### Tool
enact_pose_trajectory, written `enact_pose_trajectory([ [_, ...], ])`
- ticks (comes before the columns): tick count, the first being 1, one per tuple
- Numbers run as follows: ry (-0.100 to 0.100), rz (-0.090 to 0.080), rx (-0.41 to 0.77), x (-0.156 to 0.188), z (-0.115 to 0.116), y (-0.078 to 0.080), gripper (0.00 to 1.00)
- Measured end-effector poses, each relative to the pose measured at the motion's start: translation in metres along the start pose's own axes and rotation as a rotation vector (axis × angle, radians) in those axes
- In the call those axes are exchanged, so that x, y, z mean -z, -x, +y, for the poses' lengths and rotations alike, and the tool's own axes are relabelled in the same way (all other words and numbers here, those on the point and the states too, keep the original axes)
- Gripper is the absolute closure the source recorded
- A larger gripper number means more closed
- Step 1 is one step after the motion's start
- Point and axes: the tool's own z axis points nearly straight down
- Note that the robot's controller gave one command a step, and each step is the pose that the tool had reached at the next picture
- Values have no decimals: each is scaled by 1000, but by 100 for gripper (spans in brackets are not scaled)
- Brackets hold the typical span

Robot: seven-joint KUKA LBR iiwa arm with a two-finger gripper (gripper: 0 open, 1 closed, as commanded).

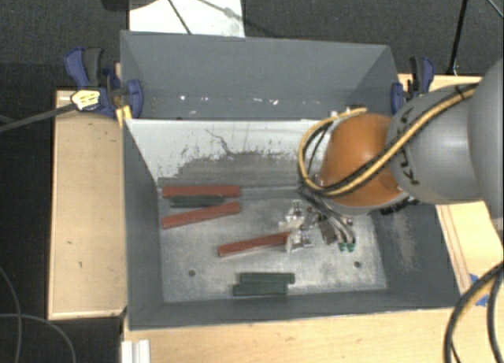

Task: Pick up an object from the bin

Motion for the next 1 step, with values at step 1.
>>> enact_pose_trajectory([
  [1, -4, 12, 50, 159, 39, 15, 100],
])
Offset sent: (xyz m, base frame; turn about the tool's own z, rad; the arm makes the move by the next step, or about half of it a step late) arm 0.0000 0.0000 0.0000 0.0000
